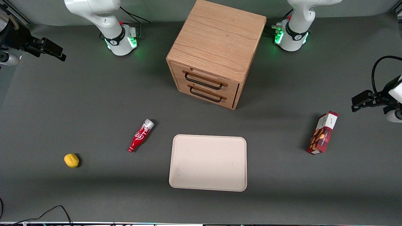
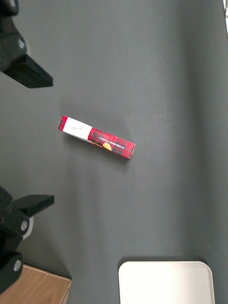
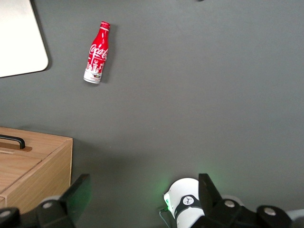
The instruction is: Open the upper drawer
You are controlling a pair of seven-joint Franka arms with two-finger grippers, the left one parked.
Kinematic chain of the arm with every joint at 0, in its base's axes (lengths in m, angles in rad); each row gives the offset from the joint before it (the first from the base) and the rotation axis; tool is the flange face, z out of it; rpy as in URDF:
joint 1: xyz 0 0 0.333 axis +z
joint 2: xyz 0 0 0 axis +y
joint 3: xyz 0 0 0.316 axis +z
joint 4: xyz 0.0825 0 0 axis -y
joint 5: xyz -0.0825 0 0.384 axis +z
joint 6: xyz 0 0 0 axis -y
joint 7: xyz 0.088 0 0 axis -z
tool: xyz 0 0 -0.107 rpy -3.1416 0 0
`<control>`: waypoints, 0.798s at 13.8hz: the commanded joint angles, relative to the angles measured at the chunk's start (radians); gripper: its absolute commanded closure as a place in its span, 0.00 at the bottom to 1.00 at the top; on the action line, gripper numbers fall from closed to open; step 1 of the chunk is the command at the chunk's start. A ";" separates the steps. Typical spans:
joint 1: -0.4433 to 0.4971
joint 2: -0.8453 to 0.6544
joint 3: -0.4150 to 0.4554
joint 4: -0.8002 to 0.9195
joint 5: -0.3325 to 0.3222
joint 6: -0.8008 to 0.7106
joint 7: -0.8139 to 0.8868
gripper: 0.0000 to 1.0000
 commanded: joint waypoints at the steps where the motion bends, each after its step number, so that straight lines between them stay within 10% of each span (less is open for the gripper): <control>1: -0.006 0.004 0.001 0.025 -0.018 -0.030 -0.010 0.00; 11: 0.010 0.033 0.010 0.107 0.026 -0.073 -0.059 0.00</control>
